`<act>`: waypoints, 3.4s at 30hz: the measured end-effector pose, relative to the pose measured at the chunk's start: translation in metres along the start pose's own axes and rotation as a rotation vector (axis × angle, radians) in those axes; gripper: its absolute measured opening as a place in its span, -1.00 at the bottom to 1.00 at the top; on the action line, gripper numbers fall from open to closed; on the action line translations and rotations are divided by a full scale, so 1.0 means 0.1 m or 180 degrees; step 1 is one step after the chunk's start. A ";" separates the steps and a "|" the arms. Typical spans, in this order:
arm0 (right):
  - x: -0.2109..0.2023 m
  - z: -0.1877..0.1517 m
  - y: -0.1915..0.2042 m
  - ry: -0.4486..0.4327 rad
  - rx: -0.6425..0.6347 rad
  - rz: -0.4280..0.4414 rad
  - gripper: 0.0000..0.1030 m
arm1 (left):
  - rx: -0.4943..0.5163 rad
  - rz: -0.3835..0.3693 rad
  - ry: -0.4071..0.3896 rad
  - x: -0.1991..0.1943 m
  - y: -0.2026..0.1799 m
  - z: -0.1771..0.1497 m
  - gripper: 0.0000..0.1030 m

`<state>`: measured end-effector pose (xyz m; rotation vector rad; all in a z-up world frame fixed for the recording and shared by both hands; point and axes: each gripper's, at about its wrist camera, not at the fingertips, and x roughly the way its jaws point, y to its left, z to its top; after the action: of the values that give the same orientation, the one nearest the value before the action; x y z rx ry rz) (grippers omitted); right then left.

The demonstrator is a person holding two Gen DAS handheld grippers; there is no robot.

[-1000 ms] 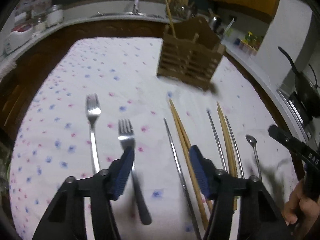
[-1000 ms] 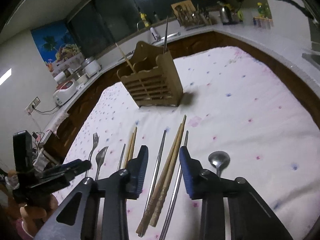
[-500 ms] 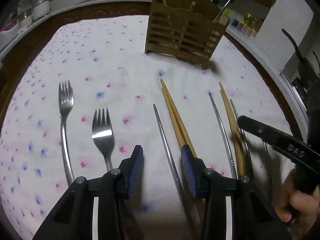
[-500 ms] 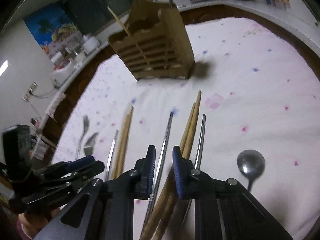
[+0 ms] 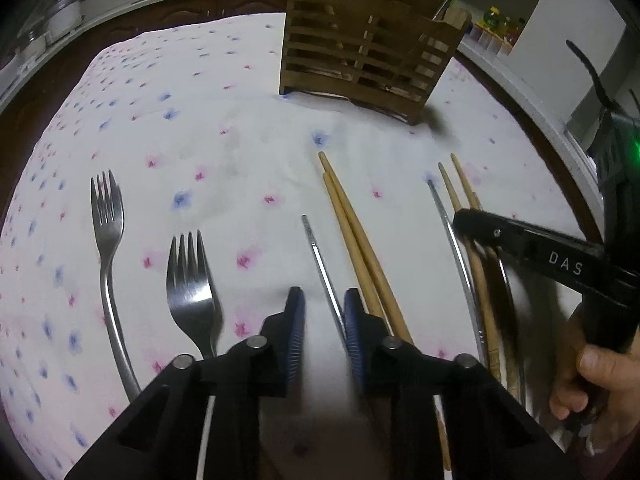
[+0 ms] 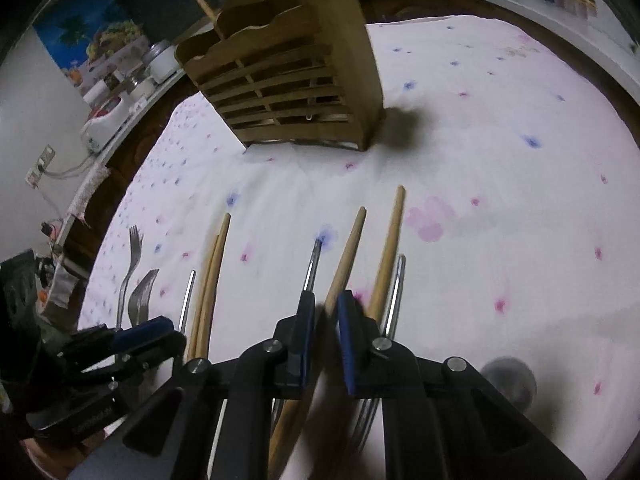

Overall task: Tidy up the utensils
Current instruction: 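Grasp a wooden chopstick with the right tool while the left tool grasps a steel chopstick, then lift both held chopsticks and carry them over the wooden utensil holder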

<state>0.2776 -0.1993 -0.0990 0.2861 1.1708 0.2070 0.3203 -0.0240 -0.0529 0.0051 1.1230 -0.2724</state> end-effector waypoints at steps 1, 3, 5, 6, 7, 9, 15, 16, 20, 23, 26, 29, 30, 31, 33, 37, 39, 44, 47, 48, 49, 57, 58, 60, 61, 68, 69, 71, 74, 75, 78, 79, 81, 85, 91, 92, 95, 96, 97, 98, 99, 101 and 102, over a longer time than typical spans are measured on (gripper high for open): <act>0.01 0.02 0.01 0.0010 -0.0017 0.0000 -0.78 | 0.0027 0.0015 0.0021 0.02 -0.01 0.02 -0.68; 0.03 0.04 -0.01 0.0011 -0.0015 0.0023 -0.78 | 0.0081 0.0070 0.0030 0.05 -0.04 0.04 -0.74; 0.03 0.04 0.00 0.0004 -0.0037 0.0021 -0.78 | 0.0198 0.0175 0.0022 0.07 -0.12 0.04 -0.77; 0.03 0.04 0.00 0.0000 -0.0053 0.0009 -0.78 | 0.0266 0.0236 0.0005 0.08 -0.17 0.04 -0.79; 0.03 0.04 0.01 -0.0002 -0.0070 -0.0005 -0.78 | 0.0309 0.0273 -0.0009 0.09 -0.21 0.03 -0.80; 0.04 0.05 0.02 -0.0001 -0.0101 -0.0026 -0.78 | 0.0343 0.0307 0.0003 0.11 -0.25 0.04 -0.81; 0.04 0.06 0.05 -0.0002 -0.0144 -0.0074 -0.83 | 0.0431 0.0348 -0.0007 0.13 -0.28 0.03 -0.87; 0.04 0.06 0.04 -0.0008 -0.0123 -0.0064 -0.84 | 0.0391 0.0318 -0.0009 0.12 -0.27 0.03 -0.89; -0.17 0.02 0.06 -0.0165 -0.0019 0.0143 -0.86 | 0.0200 0.0143 -0.0123 -0.04 -0.09 -0.02 -0.94; -0.42 -0.02 0.10 -0.0317 -0.0025 0.0249 -0.87 | 0.0075 0.0005 -0.0326 -0.29 -0.01 -0.08 -0.94; -0.66 -0.07 0.14 -0.0474 -0.0040 0.0334 -0.87 | -0.0059 -0.0192 -0.0532 -0.57 0.08 -0.15 -0.94; -0.87 -0.11 0.21 -0.0607 -0.0090 0.0340 -0.87 | -0.0144 -0.0377 -0.0727 -0.85 0.18 -0.22 -0.94; -0.95 -0.13 0.23 -0.0660 -0.0114 0.0347 -0.87 | -0.0163 -0.0421 -0.0795 -0.95 0.19 -0.25 -0.94; -1.00 -0.14 0.27 -0.0695 -0.0131 0.0339 -0.87 | -0.0179 -0.0446 -0.0853 -1.05 0.21 -0.28 -0.94; -1.13 -0.16 0.32 -0.0781 -0.0168 0.0362 -0.87 | -0.0184 -0.0519 -0.0960 -1.21 0.26 -0.34 -0.94; -1.33 -0.21 0.39 -0.0942 -0.0225 0.0350 -0.87 | -0.0178 -0.0575 -0.1098 -1.47 0.33 -0.48 -0.94; -1.44 -0.24 0.43 -0.1035 -0.0272 0.0315 -0.87 | -0.0210 -0.0621 -0.1145 -1.55 0.36 -0.55 -0.94; -1.56 -0.28 0.49 -0.1137 -0.0315 0.0319 -0.87 | -0.0279 -0.0733 -0.1254 -1.68 0.40 -0.65 -0.94; -1.61 -0.30 0.49 -0.1171 -0.0307 0.0322 -0.87 | -0.0284 -0.0734 -0.1310 -1.70 0.37 -0.68 -0.94; -1.63 -0.30 0.49 -0.1181 -0.0300 0.0329 -0.87 | -0.0291 -0.0735 -0.1319 -1.70 0.35 -0.68 -0.94; -1.65 -0.31 0.49 -0.1190 -0.0298 0.0334 -0.87 | -0.0295 -0.0744 -0.1328 -1.72 0.36 -0.70 -0.94; -1.83 -0.32 0.53 -0.1376 -0.0342 0.0310 -0.87 | -0.0322 -0.0762 -0.1374 -1.73 0.39 -0.69 -0.94; -1.84 -0.32 0.54 -0.1394 -0.0344 0.0311 -0.87 | -0.0330 -0.0767 -0.1387 -1.74 0.40 -0.69 -0.94; -1.88 -0.31 0.53 -0.1442 -0.0342 0.0308 -0.87 | -0.0352 -0.0787 -0.1431 -1.76 0.43 -0.68 -0.94; -1.90 -0.30 0.53 -0.1453 -0.0338 0.0311 -0.87 | -0.0364 -0.0799 -0.1459 -1.76 0.45 -0.68 -0.94; -1.95 -0.27 0.52 -0.1545 -0.0314 0.0316 -0.87 | -0.0422 -0.0827 -0.1615 -1.79 0.60 -0.64 -0.94; -1.96 -0.27 0.52 -0.1559 -0.0311 0.0314 -0.87 | -0.0437 -0.0825 -0.1640 -1.79 0.61 -0.63 -0.94; -1.97 -0.25 0.51 -0.1600 -0.0301 0.0304 -0.87 | -0.0464 -0.0810 -0.1688 -1.79 0.65 -0.61 -0.94; -1.98 -0.20 0.49 -0.1643 -0.0276 0.0296 -0.87 | -0.0512 -0.0787 -0.1803 -1.82 0.71 -0.54 -0.94; -1.98 -0.18 0.48 -0.1665 -0.0267 0.0292 -0.87 | -0.0520 -0.0782 -0.1849 -1.83 0.73 -0.51 -0.94; -1.99 -0.11 0.45 -0.1717 -0.0245 0.0285 -0.87 | -0.0482 -0.0739 -0.1967 -1.86 0.75 -0.42 -0.94; -2.00 -0.07 0.44 -0.1739 -0.0241 0.0286 -0.87 | -0.0452 -0.0723 -0.2006 -1.87 0.75 -0.37 -0.94; -2.01 0.01 0.43 -0.1787 -0.0243 0.0278 -0.87 | -0.0394 -0.0685 -0.2094 -1.88 0.74 -0.28 -0.94; -2.03 0.20 0.41 -0.1891 -0.0242 0.0267 -0.87 | -0.0257 -0.0574 -0.2323 -1.90 0.67 -0.05 -0.94; -2.08 0.61 0.33 -0.2153 -0.0174 0.0268 -0.87 | -0.0110 -0.0379 -0.2534 -1.76 0.53 0.36 -0.94; -2.08 0.69 0.32 -0.2194 -0.0160 0.0277 -0.87 | -0.0103 -0.0371 -0.2556 -1.70 0.52 0.42 -0.94; -2.09 0.92 0.31 -0.2314 -0.0168 0.0261 -0.87 | -0.0097 -0.0321 -0.2624 -1.56 0.51 0.64 -0.94; -2.08 1.01 0.31 -0.2343 -0.0172 0.0262 -0.87 | -0.0113 -0.0311 -0.2643 -1.51 0.50 0.73 -0.94; -2.07 1.08 0.31 -0.2368 -0.0181 0.0256 -0.88 | -0.0127 -0.0300 -0.2670 -1.46 0.50 0.80 -0.94; -2.05 1.15 0.31 -0.2401 -0.0195 0.0235 -0.87 | -0.0139 -0.0306 -0.2691 -1.39 0.49 0.86 -0.94; -2.03 1.20 0.31 -0.2418 -0.0205 0.0215 -0.87 | -0.0160 -0.0310 -0.2717 -1.33 0.48 0.94 -0.94; -1.96 1.32 0.31 -0.2458 -0.0217 0.0171 -0.87 | -0.0201 -0.0280 -0.2774 -1.20 0.47 1.06 -0.94; -1.93 1.36 0.30 -0.2474 -0.0224 0.0148 -0.88 | -0.0226 -0.0266 -0.2816 -1.13 0.45 1.12 -0.94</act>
<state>0.3305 -0.2452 0.1286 0.2938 0.3873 0.1544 0.3843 0.0283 0.0906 -0.2078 0.2520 -0.2678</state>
